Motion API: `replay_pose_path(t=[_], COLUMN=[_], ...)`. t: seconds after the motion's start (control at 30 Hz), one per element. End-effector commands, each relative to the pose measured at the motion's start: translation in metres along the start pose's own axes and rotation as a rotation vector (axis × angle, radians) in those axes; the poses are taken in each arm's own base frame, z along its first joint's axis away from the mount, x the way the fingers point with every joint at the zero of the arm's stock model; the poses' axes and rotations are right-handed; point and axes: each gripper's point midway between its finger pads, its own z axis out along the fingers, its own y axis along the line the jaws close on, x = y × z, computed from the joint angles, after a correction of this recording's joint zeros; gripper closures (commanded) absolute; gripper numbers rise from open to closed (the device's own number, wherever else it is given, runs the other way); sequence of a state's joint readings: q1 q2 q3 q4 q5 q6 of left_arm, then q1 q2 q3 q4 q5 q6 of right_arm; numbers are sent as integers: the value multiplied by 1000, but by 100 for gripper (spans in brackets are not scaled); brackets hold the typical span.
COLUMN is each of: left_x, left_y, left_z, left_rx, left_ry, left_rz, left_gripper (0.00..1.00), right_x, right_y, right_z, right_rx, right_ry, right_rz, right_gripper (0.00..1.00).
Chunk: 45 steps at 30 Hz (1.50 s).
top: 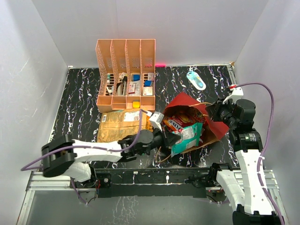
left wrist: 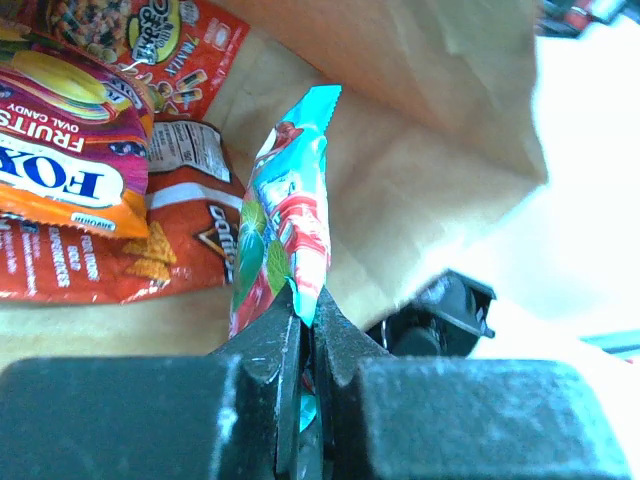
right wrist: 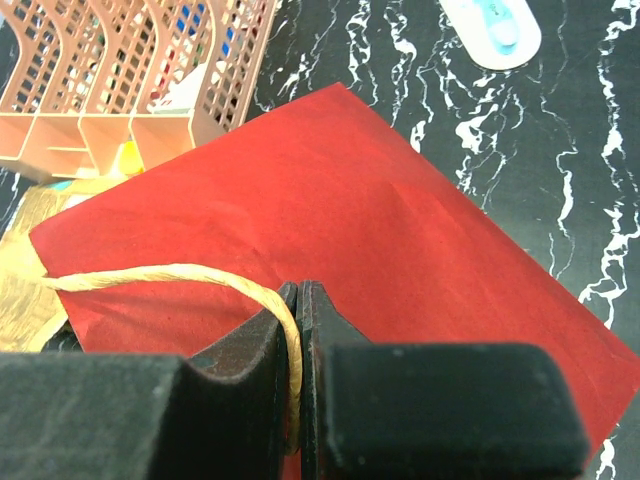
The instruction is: Take the snacks out of the paper bag
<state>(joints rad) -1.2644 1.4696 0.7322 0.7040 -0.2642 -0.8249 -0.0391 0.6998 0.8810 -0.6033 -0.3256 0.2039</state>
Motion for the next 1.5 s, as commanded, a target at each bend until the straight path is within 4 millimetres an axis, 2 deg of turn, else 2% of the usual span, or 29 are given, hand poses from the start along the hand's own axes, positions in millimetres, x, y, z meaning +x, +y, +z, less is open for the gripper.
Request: replay_pose_path(t=[0.0, 0.1, 0.23, 0.33, 0.5, 0.67, 0.8, 0.93, 1.0, 1.07, 1.17, 1.27, 1.4, 1.47], left_x=[-27, -36, -57, -71, -94, -130, -170, -203, -216, -220, -209, -193, -190, -186], left_y=[-44, -49, -38, -23, -17, 10, 34, 43, 46, 48, 42, 42, 74, 80], left_z=[-50, -82, -120, -140, -162, -185, -215, -232, -235, -232, -210, -180, -150, -141], left_rx=[192, 208, 130, 17, -106, -325, -545, -655, -697, -715, -648, -589, -515, -433], left_ry=[21, 66, 66, 70, 84, 46, -20, -109, -192, -264, -277, -211, -59, 11], left_rz=[132, 237, 284, 271, 283, 431, 553, 700, 707, 662, 600, 564, 391, 327], left_gripper=[100, 100, 100, 100, 100, 100, 100, 100, 100, 100, 100, 100, 100, 100], right_x=[-20, -22, -27, -25, -25, -24, -25, -24, -23, -22, -22, -22, -22, -22], right_y=[-16, -16, -15, -15, -14, -14, -14, -13, -13, -13, -12, -12, -12, -12], right_z=[0, -5, -13, -11, -10, -10, -11, -10, -9, -9, -8, -8, -8, -8], right_rx=[91, 97, 105, 97, 92, 90, 89, 86, 83, 81, 78, 76, 75, 75], right_ry=[-110, -144, -187, -176, -176, -177, -180, -176, -173, -170, -168, -167, -167, -168], right_rz=[-30, -39, -47, -45, -46, -45, -46, -45, -45, -45, -45, -46, -46, -47], right_gripper=[92, 92, 92, 92, 92, 92, 92, 92, 92, 92, 92, 92, 92, 92])
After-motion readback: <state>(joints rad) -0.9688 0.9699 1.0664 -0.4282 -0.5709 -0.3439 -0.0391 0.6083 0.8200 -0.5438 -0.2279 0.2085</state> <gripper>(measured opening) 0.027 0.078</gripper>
